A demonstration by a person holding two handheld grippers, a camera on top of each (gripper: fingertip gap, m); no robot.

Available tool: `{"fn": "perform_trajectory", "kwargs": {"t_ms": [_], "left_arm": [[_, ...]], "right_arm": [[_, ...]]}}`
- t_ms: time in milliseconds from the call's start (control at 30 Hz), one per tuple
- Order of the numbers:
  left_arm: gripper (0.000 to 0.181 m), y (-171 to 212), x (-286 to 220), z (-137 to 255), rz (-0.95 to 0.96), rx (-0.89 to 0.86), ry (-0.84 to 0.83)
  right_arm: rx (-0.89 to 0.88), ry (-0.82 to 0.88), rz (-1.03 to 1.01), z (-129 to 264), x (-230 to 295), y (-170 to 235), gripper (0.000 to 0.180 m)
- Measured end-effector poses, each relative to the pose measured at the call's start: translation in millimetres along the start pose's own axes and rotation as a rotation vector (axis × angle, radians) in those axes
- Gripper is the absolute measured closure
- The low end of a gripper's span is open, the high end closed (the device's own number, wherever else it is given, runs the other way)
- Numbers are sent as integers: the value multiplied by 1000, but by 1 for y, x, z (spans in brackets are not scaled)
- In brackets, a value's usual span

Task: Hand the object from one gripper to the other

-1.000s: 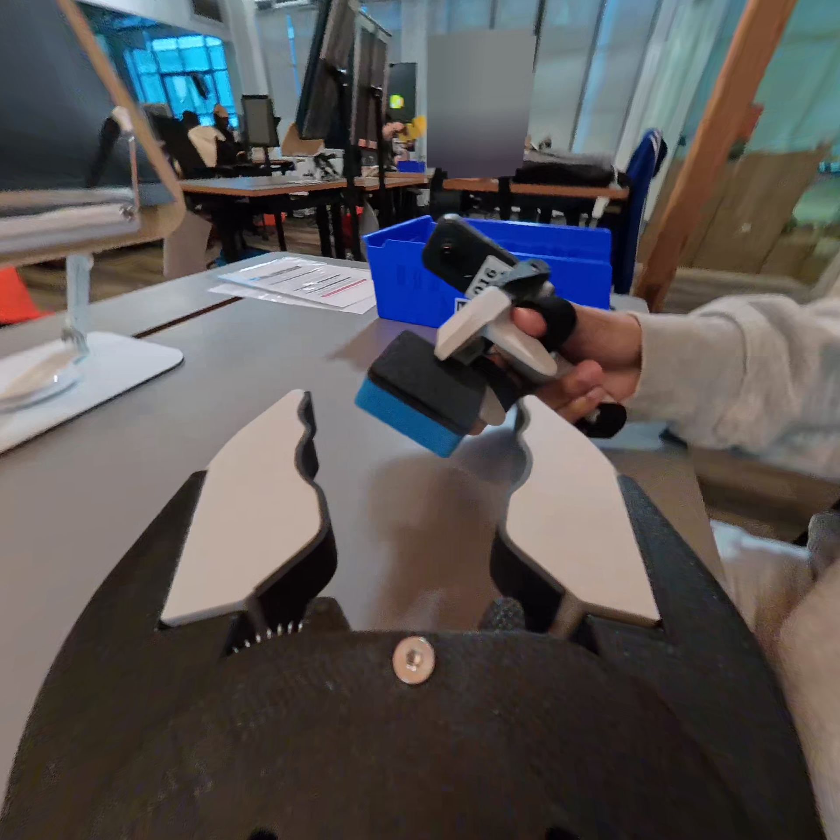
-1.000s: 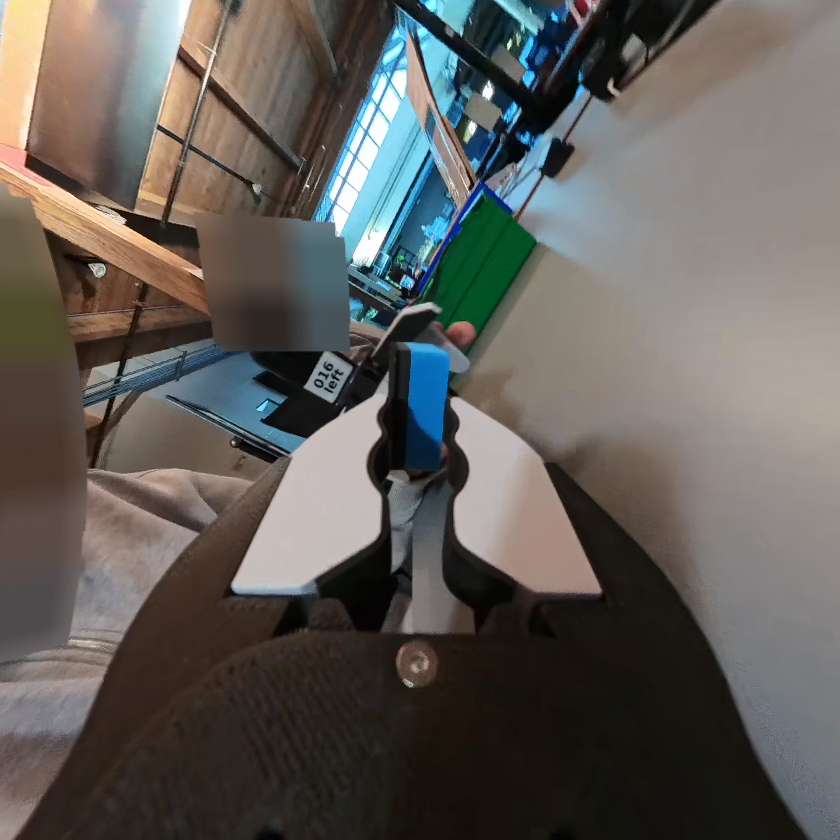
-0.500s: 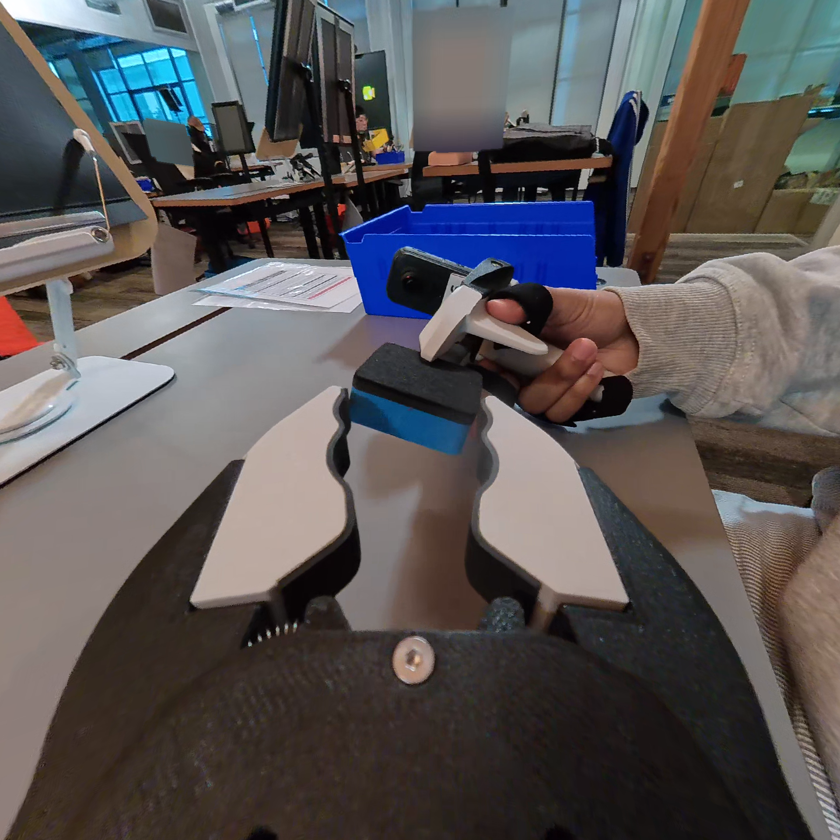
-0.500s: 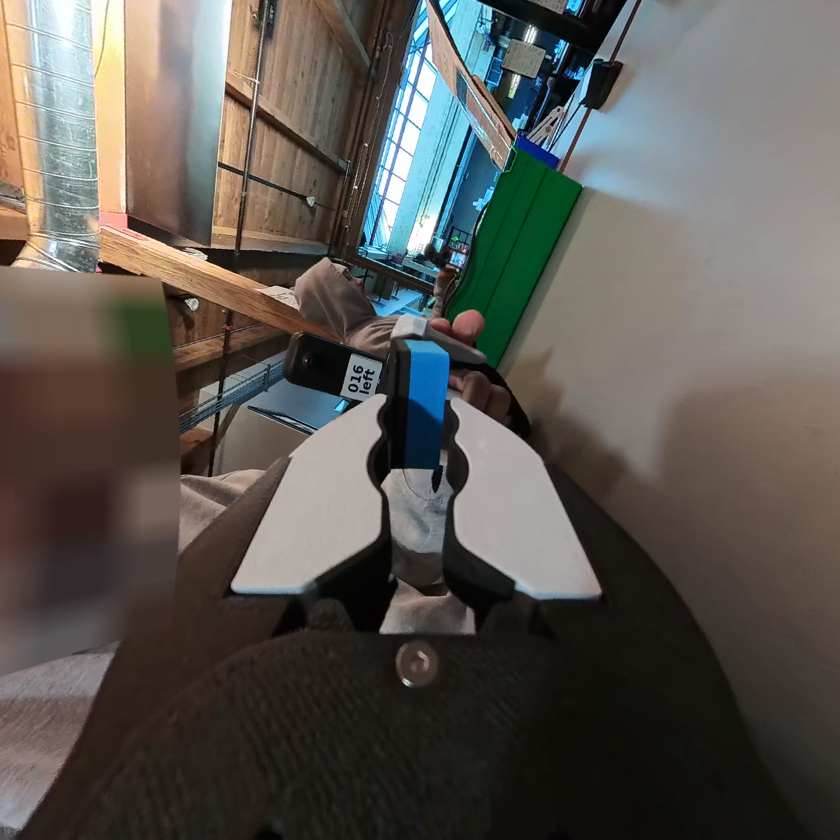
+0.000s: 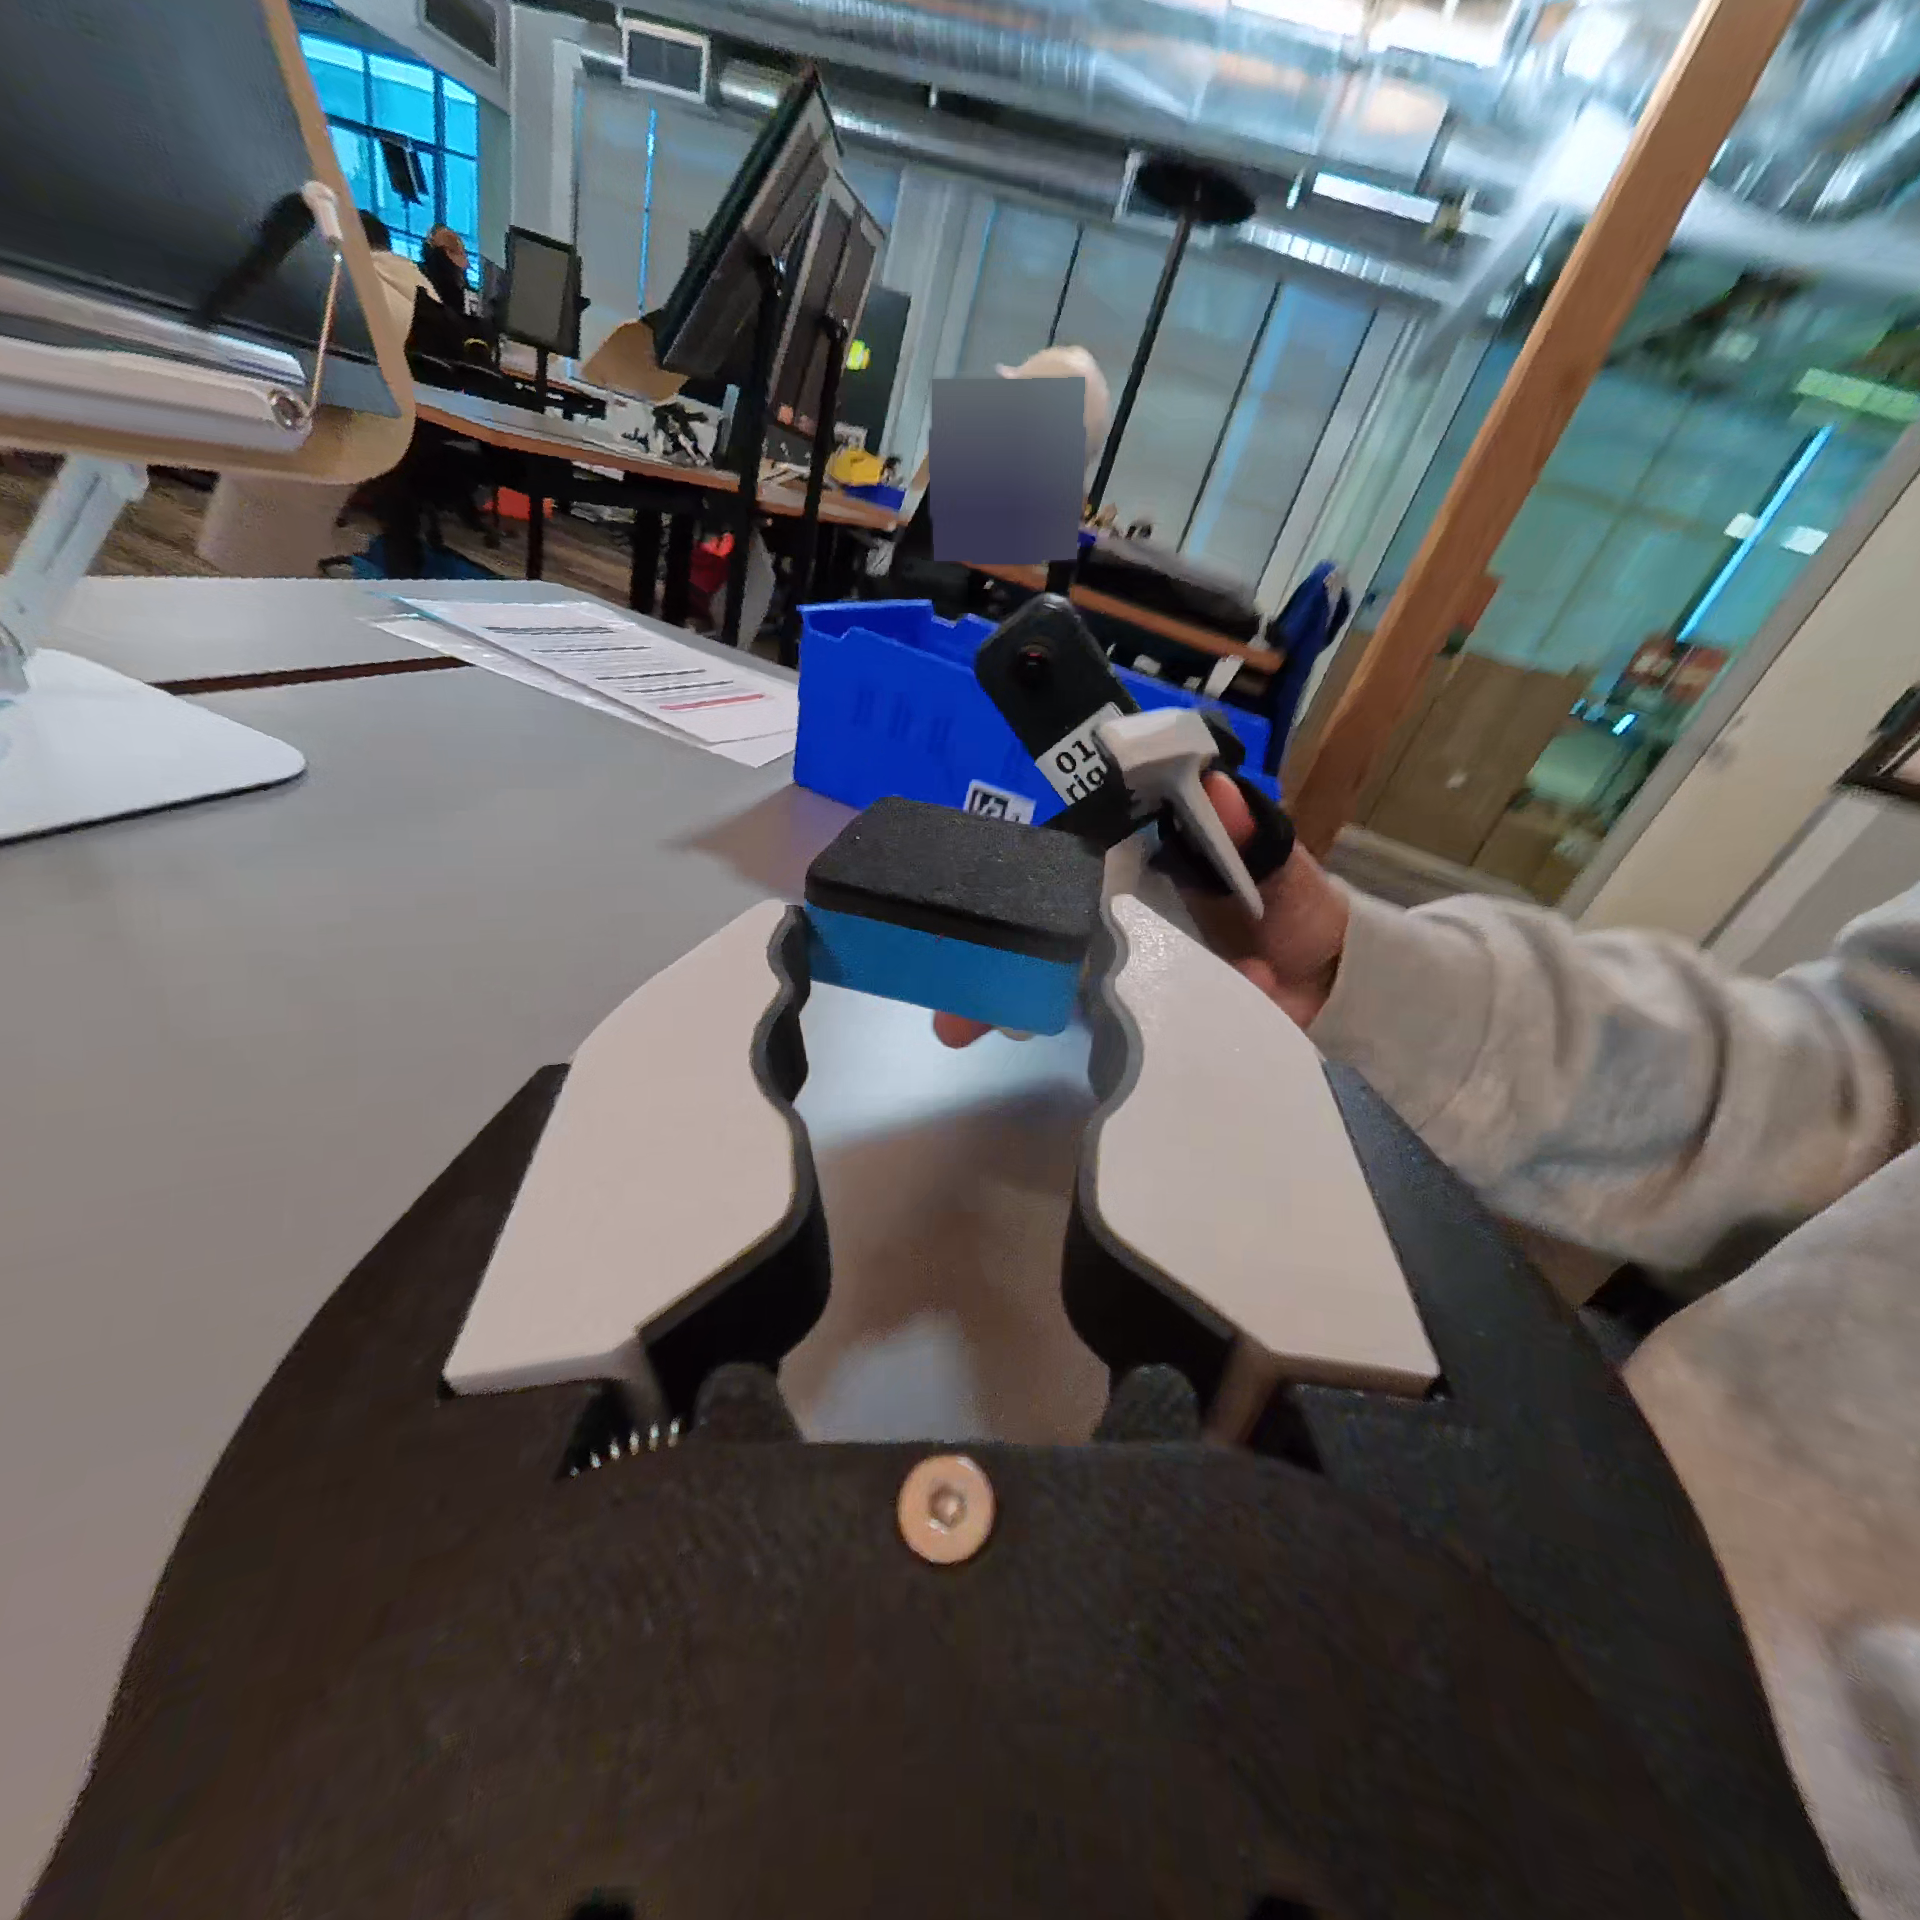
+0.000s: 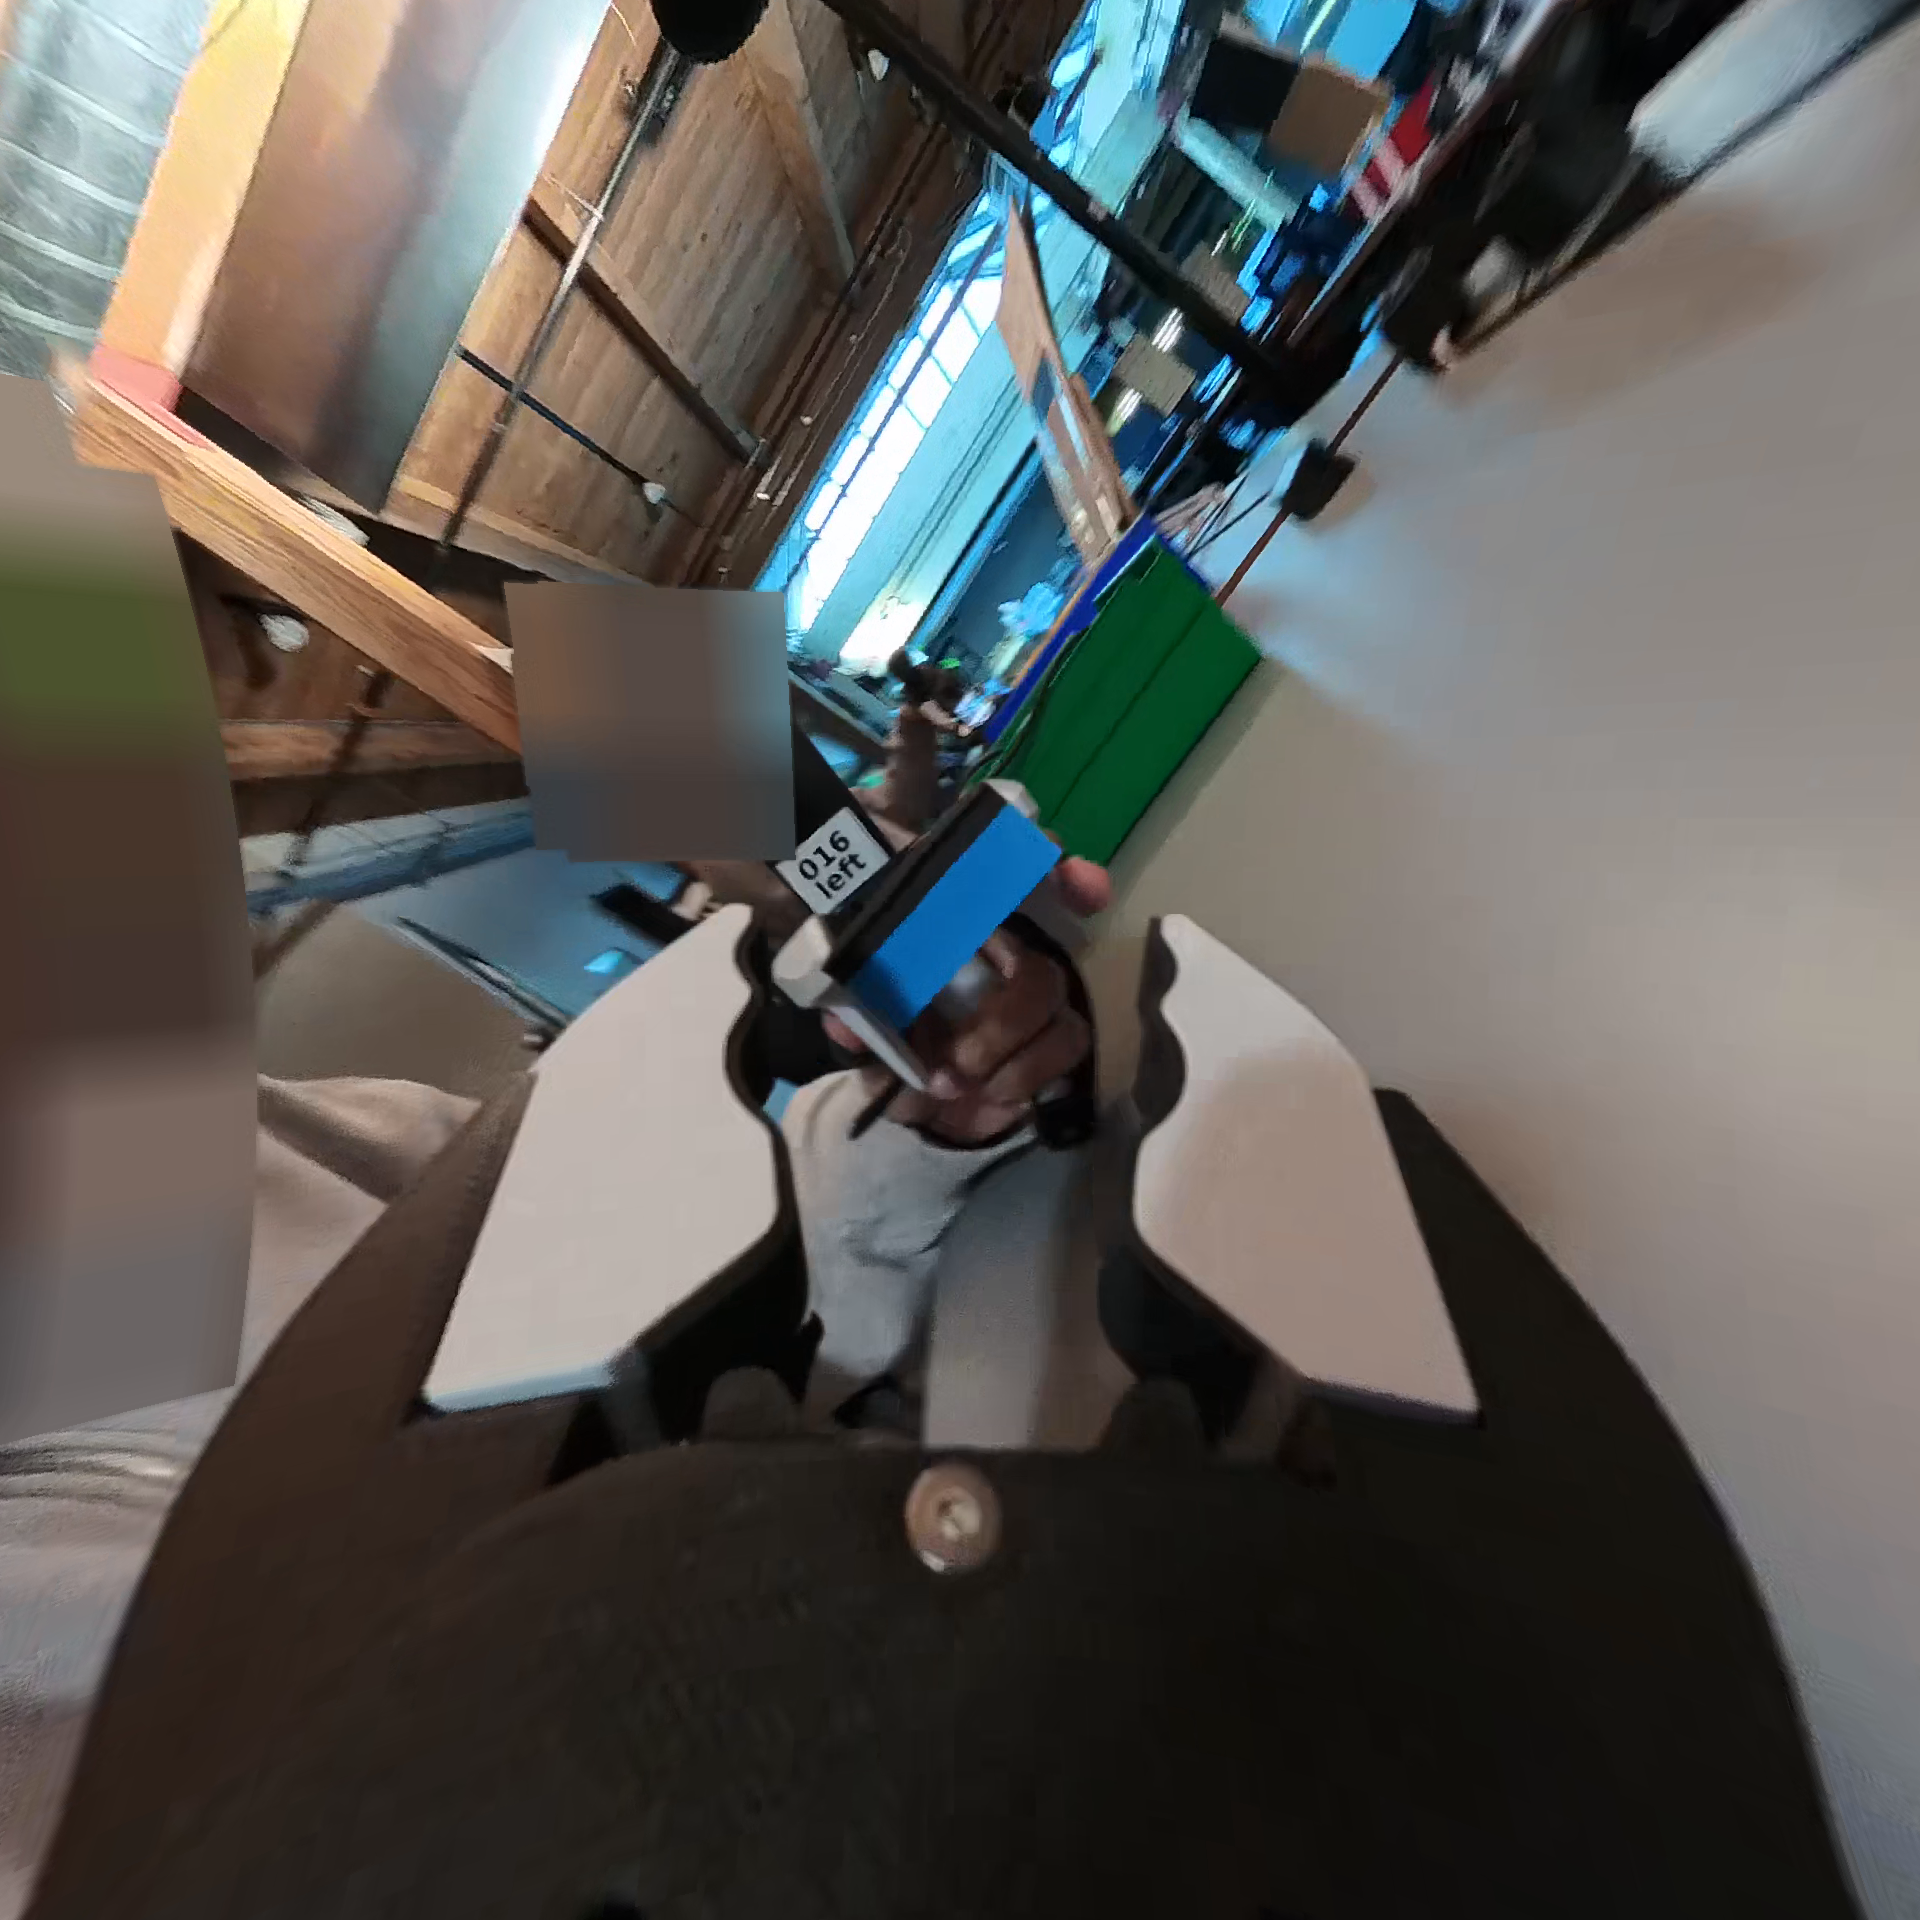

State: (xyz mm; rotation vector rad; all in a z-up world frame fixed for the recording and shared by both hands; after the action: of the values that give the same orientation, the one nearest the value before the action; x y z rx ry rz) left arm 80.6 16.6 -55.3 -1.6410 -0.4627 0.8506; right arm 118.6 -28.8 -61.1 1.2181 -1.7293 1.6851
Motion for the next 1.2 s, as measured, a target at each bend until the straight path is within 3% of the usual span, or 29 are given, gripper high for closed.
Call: {"fn": "perform_trajectory", "kwargs": {"t_ms": [167, 233, 500, 667, 867, 967, 1200], "left_arm": [[128, -9, 3, 7, 238, -87, 111], [128, -10, 2, 8, 325, -106, 165], [128, -1, -8, 1, 326, -45, 207], [128, 1, -10, -1, 316, -28, 213], [129, -1, -9, -2, 299, -55, 188], [117, 0, -3, -2, 258, -54, 128], [105, 4, -3, -6, 140, -22, 56]], "right_arm": [[0, 116, 441, -3, 12, -2, 101], [12, 107, 519, -6, 18, 2, 104], [71, 91, 536, -13, 19, 15, 109], [124, 100, 538, -15, 17, 23, 126], [110, 117, 527, -14, 17, 20, 127], [65, 115, 504, -11, 18, 12, 127], [-12, 40, 311, -2, 20, -1, 127]]}}
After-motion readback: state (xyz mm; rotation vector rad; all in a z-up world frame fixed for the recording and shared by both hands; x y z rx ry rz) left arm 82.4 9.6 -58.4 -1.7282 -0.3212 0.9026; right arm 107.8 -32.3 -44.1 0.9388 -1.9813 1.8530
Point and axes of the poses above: each gripper's, where its closed fingertips meet, z back along the fingers, y out of its underside, x = y × z across the jaws, the point moved 1 cm from there along z, back along the fingers, and after that the axes turned 1 degree about y, right-handed, at the moved point
